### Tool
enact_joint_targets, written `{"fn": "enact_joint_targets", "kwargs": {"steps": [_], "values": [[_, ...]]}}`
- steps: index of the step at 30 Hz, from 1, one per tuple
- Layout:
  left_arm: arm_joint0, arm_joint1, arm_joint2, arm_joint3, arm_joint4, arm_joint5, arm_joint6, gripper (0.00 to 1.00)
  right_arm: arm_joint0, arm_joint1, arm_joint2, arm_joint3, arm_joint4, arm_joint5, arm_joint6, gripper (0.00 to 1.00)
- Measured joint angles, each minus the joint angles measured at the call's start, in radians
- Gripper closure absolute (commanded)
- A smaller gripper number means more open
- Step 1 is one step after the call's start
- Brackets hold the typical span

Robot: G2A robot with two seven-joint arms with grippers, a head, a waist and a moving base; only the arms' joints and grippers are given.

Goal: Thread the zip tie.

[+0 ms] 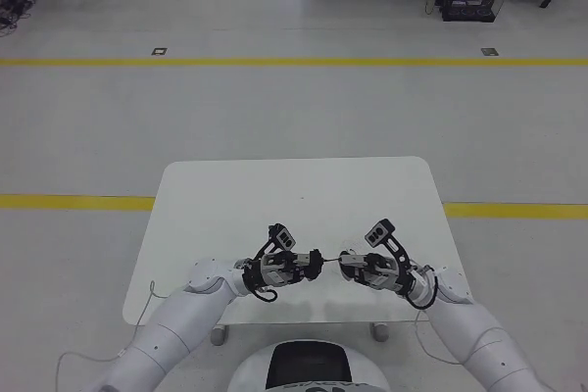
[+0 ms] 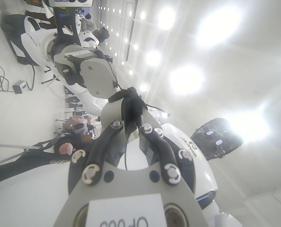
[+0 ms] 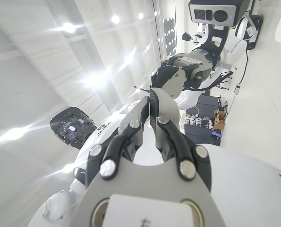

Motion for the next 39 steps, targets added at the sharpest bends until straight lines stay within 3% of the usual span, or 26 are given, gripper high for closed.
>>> {"fn": "enact_joint_targets", "kwargs": {"steps": [39], "values": [[0.0,0.0,0.0,0.0,0.0,0.0,0.0,1.0,-0.032,0.001,0.071,0.018,0.009,0.002,0.015,1.0]]}}
